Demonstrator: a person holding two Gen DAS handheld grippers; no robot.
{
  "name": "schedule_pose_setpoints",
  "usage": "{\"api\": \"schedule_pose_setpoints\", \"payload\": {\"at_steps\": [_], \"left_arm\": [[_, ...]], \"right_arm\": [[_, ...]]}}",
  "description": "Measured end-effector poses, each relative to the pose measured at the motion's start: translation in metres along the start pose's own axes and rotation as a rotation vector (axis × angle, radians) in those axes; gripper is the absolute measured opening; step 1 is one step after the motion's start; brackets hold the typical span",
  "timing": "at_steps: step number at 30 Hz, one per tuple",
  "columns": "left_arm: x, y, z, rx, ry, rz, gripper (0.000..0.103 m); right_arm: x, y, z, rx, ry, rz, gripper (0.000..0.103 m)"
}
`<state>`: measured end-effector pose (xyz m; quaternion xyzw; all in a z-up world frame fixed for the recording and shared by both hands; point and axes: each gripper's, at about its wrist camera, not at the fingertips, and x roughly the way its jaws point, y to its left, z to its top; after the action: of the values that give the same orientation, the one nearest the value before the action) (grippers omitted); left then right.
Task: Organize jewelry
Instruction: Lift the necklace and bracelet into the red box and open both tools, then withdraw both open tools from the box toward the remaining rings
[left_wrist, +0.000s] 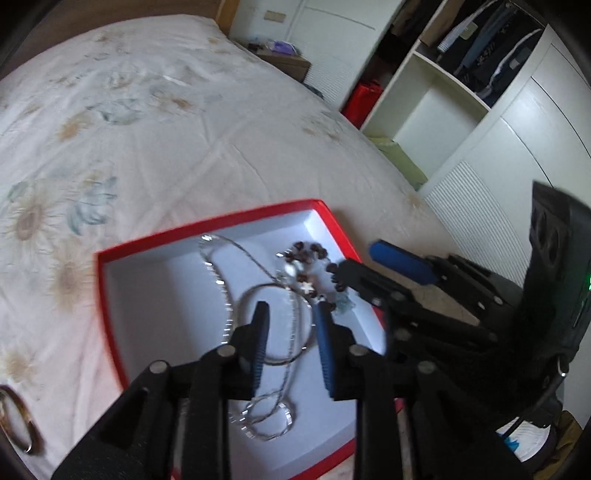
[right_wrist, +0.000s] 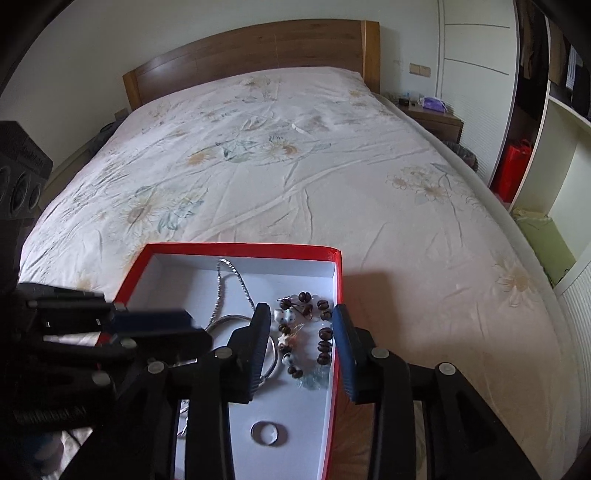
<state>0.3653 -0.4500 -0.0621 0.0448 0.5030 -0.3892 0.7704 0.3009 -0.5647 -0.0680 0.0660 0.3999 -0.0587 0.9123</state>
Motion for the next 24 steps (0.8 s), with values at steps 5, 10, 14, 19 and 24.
{"api": "schedule_pose_setpoints", "payload": {"at_steps": [5,10,14,19,24], "left_arm": [[-0.045,0.016,-0.012,-0.021,-0.073,0.061,0.025],[-0.092,0.047,-0.038,-0.076,-0.125,0.109,0.025],[-0.128,0.079,-0.066,-0.118,-0.159,0.149,0.025],[-0.172,0.122,-0.108,-0.163,-0.204,0.214,0.025],[-0.204,0.163,-0.147,-0.235,-0.231,0.243,0.025]], "right_arm": [[-0.015,0.021,-0.004,-0.032,-0.001,0.095,0.035],[-0.007,0.052,-0.018,-0.042,0.045,0.221,0.035],[0.008,0.078,-0.031,-0.027,0.096,0.307,0.034],[0.020,0.108,-0.041,-0.049,0.129,0.319,0.033],[0.027,0.123,-0.055,-0.063,0.184,0.287,0.029]]}}
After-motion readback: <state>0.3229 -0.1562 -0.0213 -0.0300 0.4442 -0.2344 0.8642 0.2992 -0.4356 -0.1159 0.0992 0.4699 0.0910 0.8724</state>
